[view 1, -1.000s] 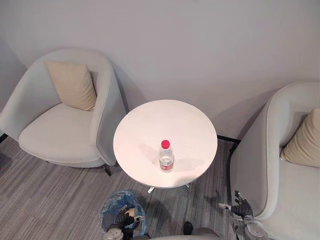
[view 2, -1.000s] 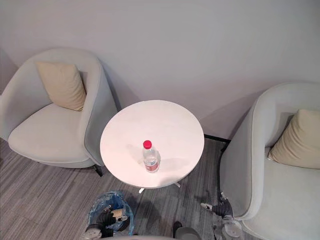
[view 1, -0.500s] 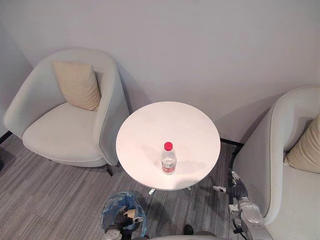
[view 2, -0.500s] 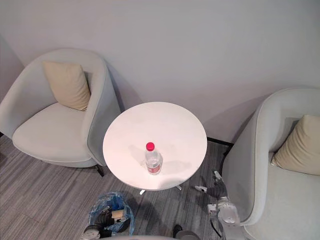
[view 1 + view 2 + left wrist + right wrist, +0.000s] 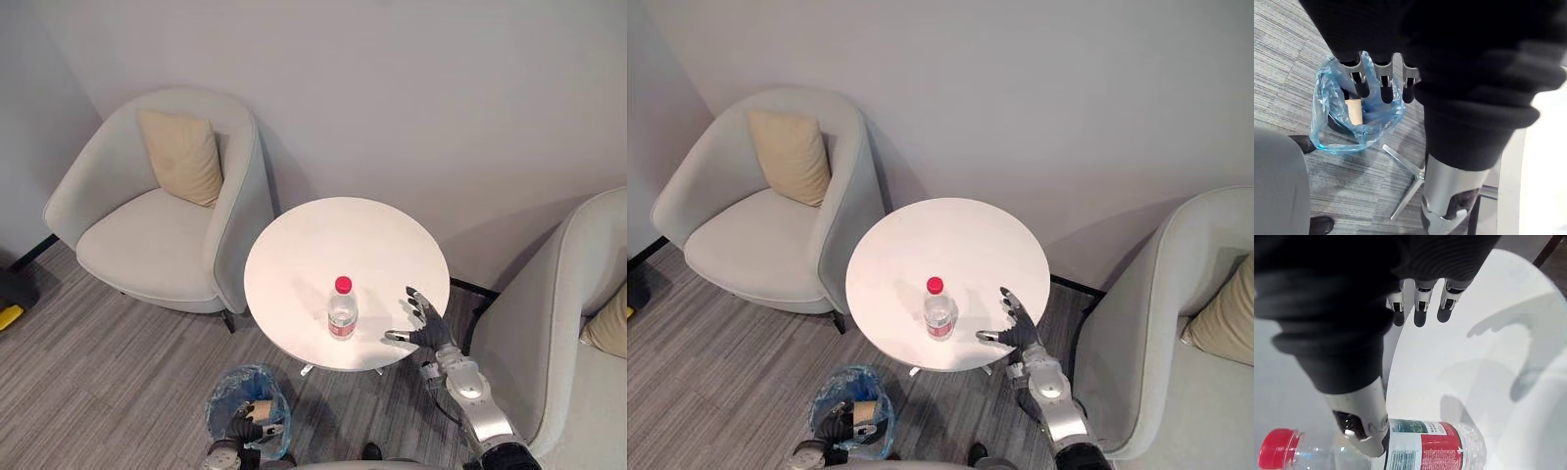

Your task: Gather rubbish on tea table into small bin, then transfer packed bag to large trash can.

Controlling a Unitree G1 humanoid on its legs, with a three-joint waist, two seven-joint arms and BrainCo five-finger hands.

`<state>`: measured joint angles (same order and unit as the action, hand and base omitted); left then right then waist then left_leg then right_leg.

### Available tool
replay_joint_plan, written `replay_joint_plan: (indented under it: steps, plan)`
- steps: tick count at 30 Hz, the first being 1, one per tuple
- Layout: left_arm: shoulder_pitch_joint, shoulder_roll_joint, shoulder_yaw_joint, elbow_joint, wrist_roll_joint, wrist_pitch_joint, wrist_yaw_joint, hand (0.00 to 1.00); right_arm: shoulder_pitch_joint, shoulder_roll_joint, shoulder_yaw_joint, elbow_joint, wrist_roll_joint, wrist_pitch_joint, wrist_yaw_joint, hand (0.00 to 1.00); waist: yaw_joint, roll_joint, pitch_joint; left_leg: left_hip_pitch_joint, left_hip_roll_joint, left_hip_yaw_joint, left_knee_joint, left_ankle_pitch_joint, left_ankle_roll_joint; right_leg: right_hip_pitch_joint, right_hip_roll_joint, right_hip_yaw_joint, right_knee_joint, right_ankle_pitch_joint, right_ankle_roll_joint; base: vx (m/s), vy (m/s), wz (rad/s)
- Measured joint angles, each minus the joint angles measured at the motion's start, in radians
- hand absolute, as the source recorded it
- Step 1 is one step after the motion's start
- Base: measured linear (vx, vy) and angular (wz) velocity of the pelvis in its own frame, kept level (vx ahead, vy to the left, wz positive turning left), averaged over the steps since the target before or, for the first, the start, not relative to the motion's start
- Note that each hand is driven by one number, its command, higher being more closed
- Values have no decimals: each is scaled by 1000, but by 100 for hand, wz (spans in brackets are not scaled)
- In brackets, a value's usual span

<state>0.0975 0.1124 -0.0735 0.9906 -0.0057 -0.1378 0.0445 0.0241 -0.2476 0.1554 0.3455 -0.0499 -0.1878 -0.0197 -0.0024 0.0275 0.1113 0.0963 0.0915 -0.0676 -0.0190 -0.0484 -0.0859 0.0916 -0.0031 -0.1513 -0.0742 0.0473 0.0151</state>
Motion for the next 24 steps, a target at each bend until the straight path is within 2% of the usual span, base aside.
replay_joint_plan:
  steps: [4,7,24]
  plan:
    - [0,0,-2,0,0,-1,0,0,-33,-19,51,-16,0,-1,2,0,2,1,-1,-21,-1,-18,-9,20,2,-25,-1,-22,1,0,-1,41,-2,15]
    - [-3,0,-3,-1,0,-4,0,0,-73,-19,60,-14,0,-2,1,0,16,1,-1,-24,-2,-31,-9,21,2,-23,-1,-39,0,0,0,19,4,12]
    - [-3,0,-12,-10,-1,-6,3,0,-118,-10,98,65,-2,-1,-21,0,19,-4,-1,-73,-7,-124,-19,59,-4,-24,-2,-128,-12,-4,0,-51,-4,16]
